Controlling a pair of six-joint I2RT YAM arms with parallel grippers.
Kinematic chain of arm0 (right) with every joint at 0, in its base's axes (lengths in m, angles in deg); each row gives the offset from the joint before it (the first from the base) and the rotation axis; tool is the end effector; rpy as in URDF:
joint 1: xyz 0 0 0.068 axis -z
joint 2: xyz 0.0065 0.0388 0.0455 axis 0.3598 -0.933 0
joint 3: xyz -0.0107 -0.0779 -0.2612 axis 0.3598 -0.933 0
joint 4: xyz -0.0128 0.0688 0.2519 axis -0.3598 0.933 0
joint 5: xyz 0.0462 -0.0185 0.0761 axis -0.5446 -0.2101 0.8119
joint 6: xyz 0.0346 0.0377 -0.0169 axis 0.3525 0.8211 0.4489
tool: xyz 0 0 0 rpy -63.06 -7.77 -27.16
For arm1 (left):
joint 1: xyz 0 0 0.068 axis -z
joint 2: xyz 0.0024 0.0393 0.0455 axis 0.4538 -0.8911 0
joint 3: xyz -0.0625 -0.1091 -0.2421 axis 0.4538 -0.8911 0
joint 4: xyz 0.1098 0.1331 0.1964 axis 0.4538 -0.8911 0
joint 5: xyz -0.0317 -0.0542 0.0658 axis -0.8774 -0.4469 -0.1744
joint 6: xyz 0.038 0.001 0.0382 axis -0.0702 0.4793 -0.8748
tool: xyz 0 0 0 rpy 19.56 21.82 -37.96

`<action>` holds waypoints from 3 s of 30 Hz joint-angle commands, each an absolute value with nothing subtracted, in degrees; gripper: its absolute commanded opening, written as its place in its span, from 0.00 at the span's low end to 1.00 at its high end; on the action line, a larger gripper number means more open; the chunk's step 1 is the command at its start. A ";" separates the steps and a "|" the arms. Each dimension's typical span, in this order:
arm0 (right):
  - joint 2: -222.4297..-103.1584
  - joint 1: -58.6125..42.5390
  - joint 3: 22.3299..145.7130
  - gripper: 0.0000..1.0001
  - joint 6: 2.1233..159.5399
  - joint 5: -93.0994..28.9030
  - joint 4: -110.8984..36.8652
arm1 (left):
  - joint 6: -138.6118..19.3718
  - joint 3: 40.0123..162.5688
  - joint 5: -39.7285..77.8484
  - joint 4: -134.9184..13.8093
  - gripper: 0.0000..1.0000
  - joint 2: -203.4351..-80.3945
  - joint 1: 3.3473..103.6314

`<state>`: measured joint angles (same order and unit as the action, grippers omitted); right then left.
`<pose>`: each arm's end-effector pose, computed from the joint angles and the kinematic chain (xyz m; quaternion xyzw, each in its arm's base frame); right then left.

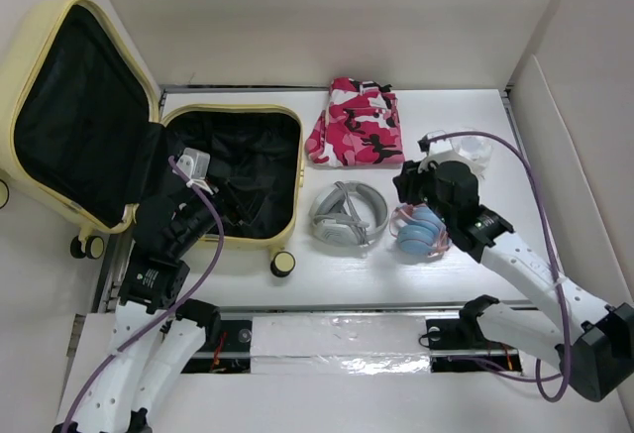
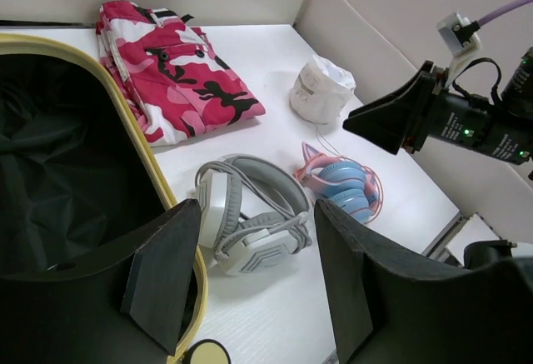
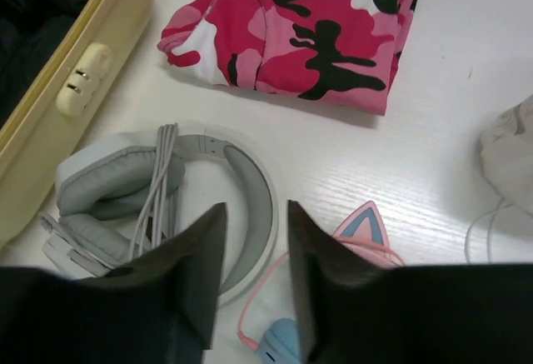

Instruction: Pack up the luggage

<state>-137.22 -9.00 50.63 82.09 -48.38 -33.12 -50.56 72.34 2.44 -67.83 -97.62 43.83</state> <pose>0.1989 0.1090 0.3000 -0.1102 0.7991 0.1347 0.5754 0.1167 -0.0510 0.3728 0.1398 0.6525 -0.3702 0.6463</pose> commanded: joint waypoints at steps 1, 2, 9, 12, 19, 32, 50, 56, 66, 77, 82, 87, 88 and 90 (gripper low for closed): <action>-139.98 -8.01 51.45 0.47 82.89 -51.25 -36.29 | -51.25 73.15 2.09 -66.08 0.54 -98.41 44.04; -142.07 -7.39 51.71 0.54 83.24 -51.43 -36.99 | -51.34 73.24 2.44 -66.26 0.54 -98.67 44.04; -155.16 -1.41 59.09 0.00 85.97 -45.55 -41.13 | -51.69 72.98 3.50 -66.61 0.34 -98.50 44.04; -157.82 -0.88 62.08 0.00 85.97 -43.09 -39.99 | -51.69 72.72 3.77 -66.96 0.13 -98.06 44.04; -163.17 -0.88 60.07 0.32 83.69 -36.59 -40.34 | -51.78 72.72 4.47 -67.58 0.00 -97.53 44.04; -177.33 -2.73 62.44 0.46 81.32 -27.52 -39.46 | -51.78 72.80 5.70 -68.11 0.38 -97.62 44.04; -156.61 -3.96 61.74 0.00 81.14 -31.92 -33.50 | -51.16 72.72 7.11 -68.37 0.46 -97.36 44.04; -144.48 -4.49 66.11 0.00 80.70 -36.05 -27.52 | -50.37 73.86 12.37 -70.21 0.46 -97.09 44.04; -164.89 -12.92 89.73 0.00 82.01 -36.05 -33.11 | -47.74 75.35 23.44 -74.08 0.47 -95.60 44.04; -202.01 -24.78 123.39 0.00 88.95 -39.48 -37.00 | -46.68 77.46 30.92 -75.49 0.47 -93.05 44.04; -215.90 -30.05 137.83 0.00 92.91 -41.41 -37.00 | -46.85 77.29 30.31 -75.31 0.47 -93.58 44.04; -226.89 -35.42 148.04 0.00 95.72 -43.08 -36.99 | -46.94 77.29 30.49 -75.58 0.47 -93.40 44.04; -227.34 -35.95 148.22 0.00 95.81 -43.43 -37.00 | -46.94 77.20 30.40 -75.49 0.47 -93.40 44.04; -227.52 -37.44 146.91 0.00 95.55 -44.92 -39.80 | -46.94 77.11 30.31 -75.49 0.47 -93.40 44.04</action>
<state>-229.52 -35.53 142.73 91.60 -43.49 -30.15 -47.08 75.56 29.82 -77.12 -93.38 43.81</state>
